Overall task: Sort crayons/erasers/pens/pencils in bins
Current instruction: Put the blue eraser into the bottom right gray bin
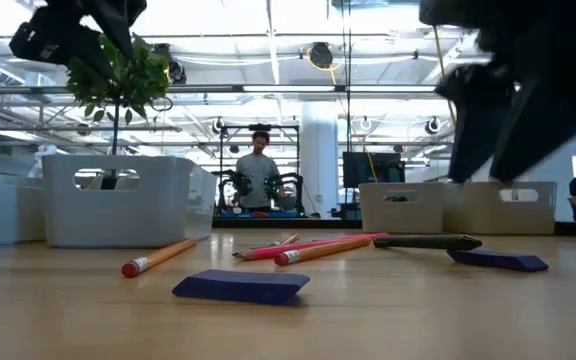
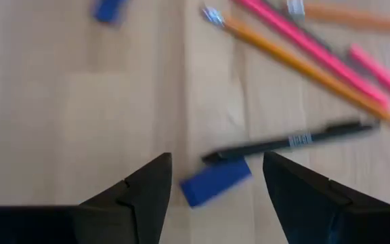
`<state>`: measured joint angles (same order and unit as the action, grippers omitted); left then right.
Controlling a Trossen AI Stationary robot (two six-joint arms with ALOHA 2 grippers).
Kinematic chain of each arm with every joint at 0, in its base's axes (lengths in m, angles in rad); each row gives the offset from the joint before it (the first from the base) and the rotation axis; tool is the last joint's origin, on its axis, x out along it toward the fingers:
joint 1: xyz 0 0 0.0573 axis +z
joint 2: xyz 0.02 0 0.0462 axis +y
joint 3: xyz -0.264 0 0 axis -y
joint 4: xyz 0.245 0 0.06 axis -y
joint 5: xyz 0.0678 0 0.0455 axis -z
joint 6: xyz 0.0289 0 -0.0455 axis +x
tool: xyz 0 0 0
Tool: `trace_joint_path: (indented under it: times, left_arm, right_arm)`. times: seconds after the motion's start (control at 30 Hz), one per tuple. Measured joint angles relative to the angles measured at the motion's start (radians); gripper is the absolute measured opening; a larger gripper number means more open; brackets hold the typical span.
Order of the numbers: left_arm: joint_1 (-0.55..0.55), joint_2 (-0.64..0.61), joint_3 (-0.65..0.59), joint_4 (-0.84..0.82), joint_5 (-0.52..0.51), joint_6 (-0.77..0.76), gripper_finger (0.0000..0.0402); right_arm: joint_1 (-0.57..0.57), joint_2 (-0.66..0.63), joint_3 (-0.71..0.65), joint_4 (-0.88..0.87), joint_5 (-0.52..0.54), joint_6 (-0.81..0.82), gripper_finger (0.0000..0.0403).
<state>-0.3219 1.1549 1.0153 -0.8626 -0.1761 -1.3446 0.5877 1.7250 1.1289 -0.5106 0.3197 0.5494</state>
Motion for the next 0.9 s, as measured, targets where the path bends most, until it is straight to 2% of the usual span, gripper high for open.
trace_joint_path:
  times: [0.17,0.33,0.57,0.77,0.9]
  left_arm:
    - [-0.057,0.010,0.000,0.001,-0.009,-0.012,0.0156]
    - [-0.108,0.011,0.000,0.002,-0.025,-0.029,0.0156]
    - [-0.165,0.010,0.000,0.003,-0.078,-0.034,0.0156]
    - [-0.197,0.010,0.000,0.018,-0.122,-0.034,0.0156]
    - [-0.228,0.016,0.000,0.149,-0.206,0.011,0.0156]
  right_arm:
    - [0.010,0.131,0.122,-0.174,-0.010,0.341,0.0224]
    - [-0.003,0.168,0.126,-0.190,-0.063,0.581,0.0224]
    - [-0.065,0.199,0.111,-0.185,-0.140,0.661,0.0211]
    - [-0.089,0.204,0.095,-0.196,-0.170,0.688,0.0140]
    - [-0.102,0.205,0.094,-0.219,-0.212,0.696,0.0089]
